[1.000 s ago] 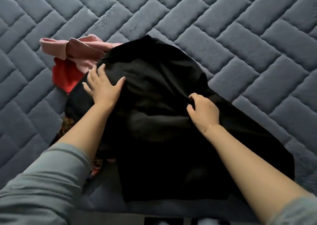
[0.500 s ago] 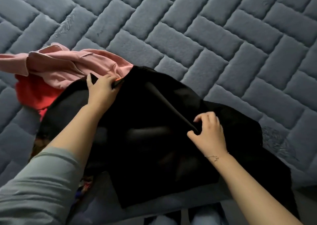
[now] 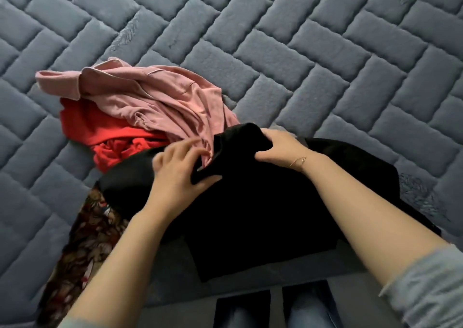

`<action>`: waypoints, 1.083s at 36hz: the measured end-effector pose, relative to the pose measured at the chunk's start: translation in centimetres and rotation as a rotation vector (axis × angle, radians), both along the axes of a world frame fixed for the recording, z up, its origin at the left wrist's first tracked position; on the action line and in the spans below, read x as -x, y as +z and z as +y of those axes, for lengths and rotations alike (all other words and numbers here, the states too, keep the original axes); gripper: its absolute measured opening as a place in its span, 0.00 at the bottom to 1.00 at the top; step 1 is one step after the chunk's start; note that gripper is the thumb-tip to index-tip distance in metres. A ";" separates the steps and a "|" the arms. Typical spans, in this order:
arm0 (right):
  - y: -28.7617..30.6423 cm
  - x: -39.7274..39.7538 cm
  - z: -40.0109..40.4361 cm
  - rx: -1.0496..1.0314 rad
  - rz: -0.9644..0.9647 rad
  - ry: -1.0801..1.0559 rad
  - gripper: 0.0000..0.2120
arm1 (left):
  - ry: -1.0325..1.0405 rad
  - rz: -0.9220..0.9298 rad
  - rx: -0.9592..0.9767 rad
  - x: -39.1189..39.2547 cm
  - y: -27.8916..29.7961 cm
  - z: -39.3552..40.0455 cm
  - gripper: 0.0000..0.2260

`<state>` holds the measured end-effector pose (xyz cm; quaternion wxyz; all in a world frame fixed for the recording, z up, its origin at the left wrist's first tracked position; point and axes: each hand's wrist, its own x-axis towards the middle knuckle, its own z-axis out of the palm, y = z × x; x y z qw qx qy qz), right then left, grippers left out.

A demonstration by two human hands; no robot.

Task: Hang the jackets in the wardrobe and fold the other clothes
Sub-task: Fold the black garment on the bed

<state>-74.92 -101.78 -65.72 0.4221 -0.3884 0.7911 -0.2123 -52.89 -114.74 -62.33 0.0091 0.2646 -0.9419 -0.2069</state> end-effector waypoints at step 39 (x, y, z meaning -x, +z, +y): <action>45.3 21.7 38.0 0.675 0.230 -0.812 0.18 | 0.092 -0.128 -1.228 19.1 40.8 23.7 0.25</action>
